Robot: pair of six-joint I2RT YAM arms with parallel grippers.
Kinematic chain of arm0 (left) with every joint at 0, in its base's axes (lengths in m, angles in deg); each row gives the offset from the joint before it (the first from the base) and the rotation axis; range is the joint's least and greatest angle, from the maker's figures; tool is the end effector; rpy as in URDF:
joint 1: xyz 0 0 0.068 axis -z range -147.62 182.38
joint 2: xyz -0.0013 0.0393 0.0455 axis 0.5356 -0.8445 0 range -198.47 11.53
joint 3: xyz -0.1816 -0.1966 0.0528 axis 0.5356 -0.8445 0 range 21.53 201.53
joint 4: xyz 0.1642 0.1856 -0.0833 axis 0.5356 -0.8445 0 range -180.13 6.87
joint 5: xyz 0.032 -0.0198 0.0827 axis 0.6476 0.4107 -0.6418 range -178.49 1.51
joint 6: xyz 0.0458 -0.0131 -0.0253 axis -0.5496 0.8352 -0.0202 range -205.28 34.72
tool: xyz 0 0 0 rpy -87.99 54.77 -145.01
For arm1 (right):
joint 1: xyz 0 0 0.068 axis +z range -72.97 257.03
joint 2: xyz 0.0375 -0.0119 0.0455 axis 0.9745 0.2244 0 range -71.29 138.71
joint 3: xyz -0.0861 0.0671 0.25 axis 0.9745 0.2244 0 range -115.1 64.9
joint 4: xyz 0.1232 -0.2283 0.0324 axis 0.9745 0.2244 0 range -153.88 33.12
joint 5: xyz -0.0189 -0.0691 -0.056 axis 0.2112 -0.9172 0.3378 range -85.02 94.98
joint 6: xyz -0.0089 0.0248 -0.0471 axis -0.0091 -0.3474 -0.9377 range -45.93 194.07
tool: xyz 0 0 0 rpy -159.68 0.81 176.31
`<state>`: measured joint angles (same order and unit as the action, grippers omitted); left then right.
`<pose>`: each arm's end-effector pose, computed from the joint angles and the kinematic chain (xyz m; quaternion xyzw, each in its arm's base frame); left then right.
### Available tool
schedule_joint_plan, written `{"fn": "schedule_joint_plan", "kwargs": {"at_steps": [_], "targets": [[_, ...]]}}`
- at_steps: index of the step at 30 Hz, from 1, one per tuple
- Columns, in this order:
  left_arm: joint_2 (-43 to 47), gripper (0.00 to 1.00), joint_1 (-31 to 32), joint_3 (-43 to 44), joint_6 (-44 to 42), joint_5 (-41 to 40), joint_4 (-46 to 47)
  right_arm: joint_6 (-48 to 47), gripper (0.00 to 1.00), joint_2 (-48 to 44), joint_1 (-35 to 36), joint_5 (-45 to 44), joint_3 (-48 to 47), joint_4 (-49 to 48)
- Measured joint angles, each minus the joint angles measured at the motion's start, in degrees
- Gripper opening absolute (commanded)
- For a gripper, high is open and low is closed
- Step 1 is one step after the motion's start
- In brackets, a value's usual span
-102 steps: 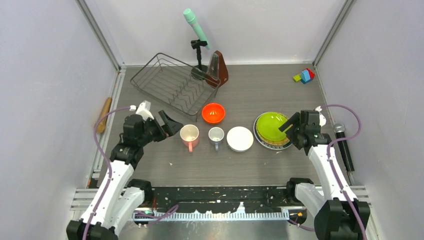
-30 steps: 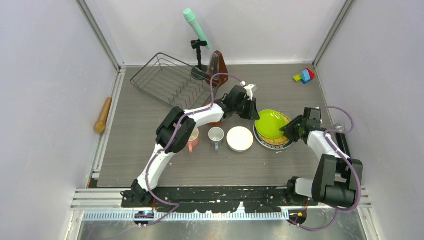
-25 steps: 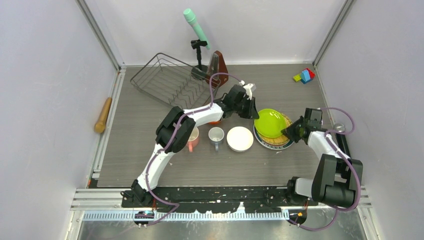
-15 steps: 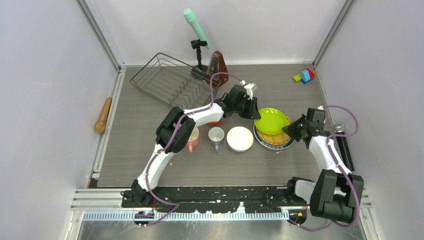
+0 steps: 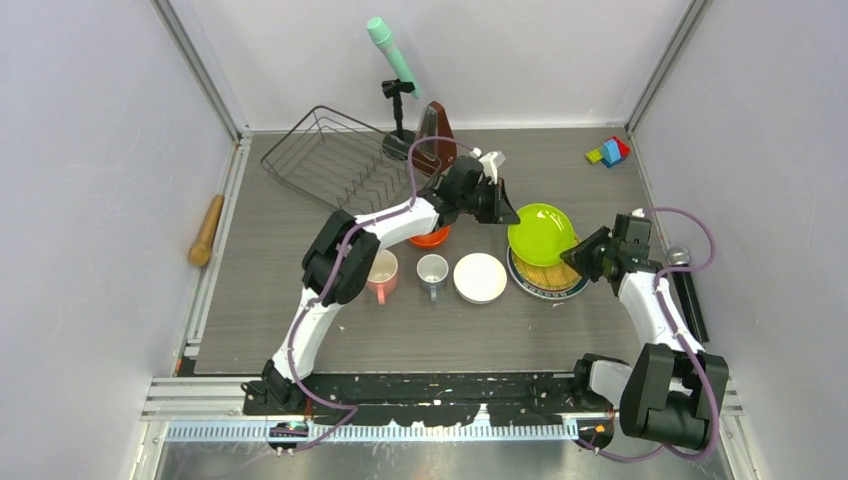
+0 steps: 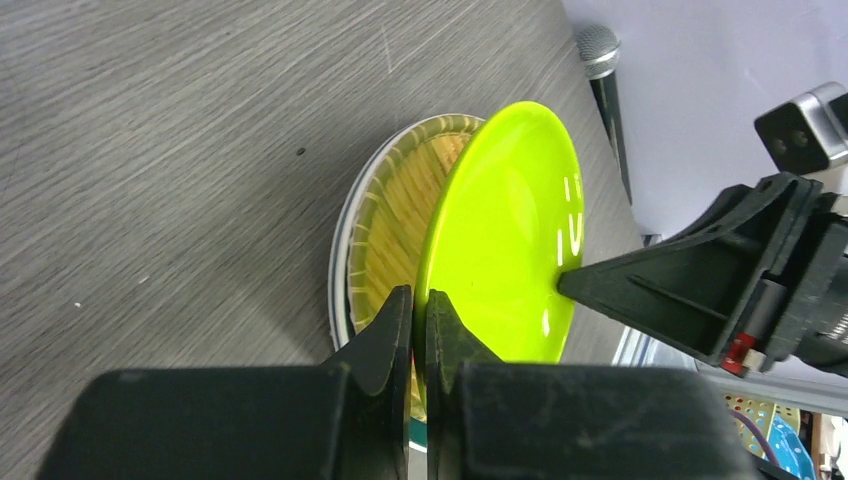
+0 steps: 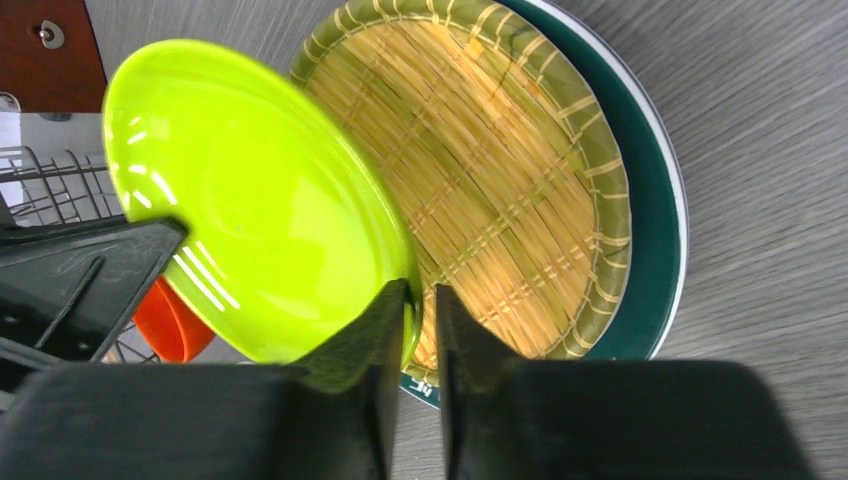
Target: Load the mixed dishes into the dish rack
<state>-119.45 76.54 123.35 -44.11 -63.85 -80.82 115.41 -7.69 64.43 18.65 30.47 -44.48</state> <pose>0.3707 -0.3806 0.1978 0.1334 0.8291 -0.4804 0.2530 0.2142 -0.0393 0.2015 0.3837 0.8467 0.1950 0.3127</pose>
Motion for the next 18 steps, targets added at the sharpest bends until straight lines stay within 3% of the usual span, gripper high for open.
{"fn": "schedule_joint_plan", "kwargs": {"at_steps": [6,12,18], "targets": [[4.15,0.00,-0.44,-1.51,-1.68,-0.22,-0.79,-0.70,0.68,-0.96,0.02,-0.02,-0.72,0.61],[10.38,0.00,-0.81,-1.97,-7.87,-1.97,-5.42,-2.27,0.79,-6.08,0.15,2.34,-1.79,2.45],[16.65,0.00,-2.10,-1.99,-11.67,-1.44,-10.19,-5.09,0.79,-14.69,0.13,8.55,-2.38,1.29]]}}
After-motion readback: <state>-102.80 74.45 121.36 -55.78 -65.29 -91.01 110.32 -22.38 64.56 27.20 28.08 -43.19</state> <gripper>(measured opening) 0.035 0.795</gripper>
